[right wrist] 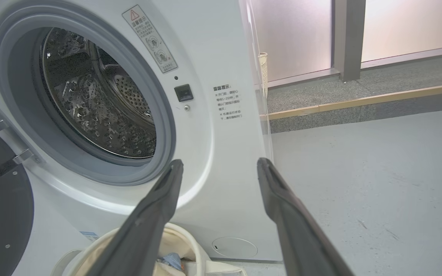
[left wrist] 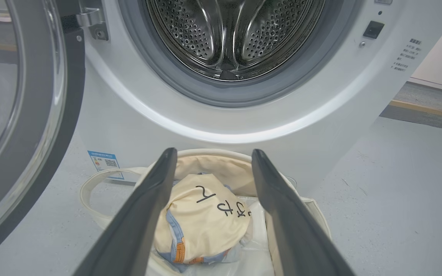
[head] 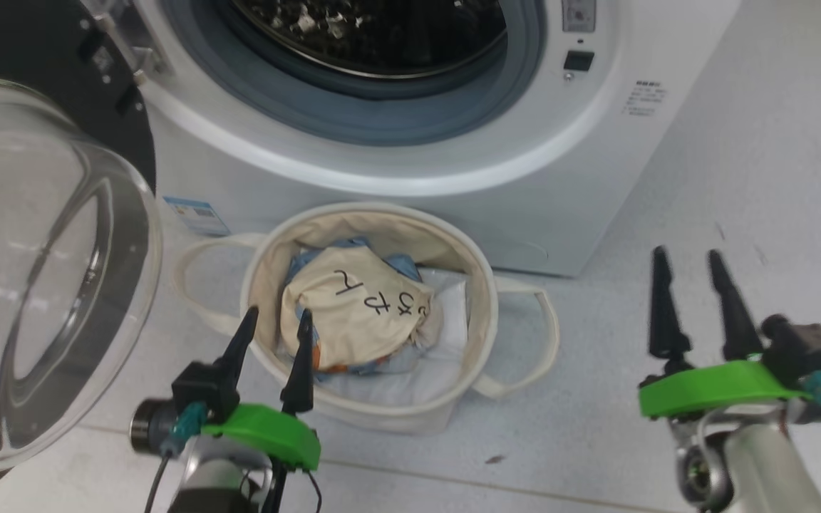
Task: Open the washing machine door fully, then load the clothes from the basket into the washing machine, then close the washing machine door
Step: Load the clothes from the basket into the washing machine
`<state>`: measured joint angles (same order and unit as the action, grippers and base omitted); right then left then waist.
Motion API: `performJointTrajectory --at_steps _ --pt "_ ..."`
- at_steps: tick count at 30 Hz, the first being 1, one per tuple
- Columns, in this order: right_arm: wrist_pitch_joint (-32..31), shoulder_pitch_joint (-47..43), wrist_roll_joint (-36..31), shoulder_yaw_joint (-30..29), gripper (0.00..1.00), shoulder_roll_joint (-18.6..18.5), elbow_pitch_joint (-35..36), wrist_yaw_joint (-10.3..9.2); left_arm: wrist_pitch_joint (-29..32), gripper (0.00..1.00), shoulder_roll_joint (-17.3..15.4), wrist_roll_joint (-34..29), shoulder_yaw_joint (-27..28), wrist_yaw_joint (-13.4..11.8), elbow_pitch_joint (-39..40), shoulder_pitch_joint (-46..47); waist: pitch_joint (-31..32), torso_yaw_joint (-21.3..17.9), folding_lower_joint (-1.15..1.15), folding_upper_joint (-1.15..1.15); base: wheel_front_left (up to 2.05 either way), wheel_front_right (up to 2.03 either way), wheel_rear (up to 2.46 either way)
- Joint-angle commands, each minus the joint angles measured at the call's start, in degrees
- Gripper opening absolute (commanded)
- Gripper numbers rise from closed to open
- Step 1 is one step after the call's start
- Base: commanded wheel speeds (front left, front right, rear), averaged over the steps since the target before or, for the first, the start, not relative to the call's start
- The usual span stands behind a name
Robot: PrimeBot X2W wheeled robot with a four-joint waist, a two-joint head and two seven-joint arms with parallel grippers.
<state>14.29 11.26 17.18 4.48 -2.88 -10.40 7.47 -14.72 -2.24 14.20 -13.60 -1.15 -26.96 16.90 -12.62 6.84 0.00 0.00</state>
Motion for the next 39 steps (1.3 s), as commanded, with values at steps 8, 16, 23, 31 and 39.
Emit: performJointTrajectory --at_steps 8,16,23,31,39 --pt "0.71 3.68 -4.98 -6.67 1.0 0.01 6.7 0.02 -0.28 1.0 -0.64 -2.12 0.0 2.35 -3.02 10.33 -10.84 -3.03 0.0 0.0 0.0 0.0 0.0" --pt "0.71 7.4 -4.54 -6.89 1.0 0.01 10.13 0.02 0.42 1.0 -0.64 -2.22 -3.29 3.93 -18.21 22.94 -21.45 -5.45 0.0 0.0 0.0 0.0 0.0" --pt "0.71 9.62 -5.29 -6.68 1.0 0.01 12.23 0.02 5.29 1.0 -0.64 -0.03 -6.27 2.46 -33.04 35.16 -28.77 -6.47 0.0 0.0 0.0 0.0 0.0" --pt "0.71 10.99 -5.09 -7.07 1.0 0.01 13.22 0.02 9.4 1.0 -0.64 2.93 -8.88 0.7 -42.77 43.55 -33.56 -7.99 0.0 0.0 0.0 0.0 0.0" --pt "0.71 11.5 -5.51 -6.37 1.0 0.01 13.74 0.02 13.06 1.0 -0.64 2.23 -11.98 -2.73 -45.96 47.48 -36.34 -8.76 0.0 0.0 0.0 0.0 0.0"
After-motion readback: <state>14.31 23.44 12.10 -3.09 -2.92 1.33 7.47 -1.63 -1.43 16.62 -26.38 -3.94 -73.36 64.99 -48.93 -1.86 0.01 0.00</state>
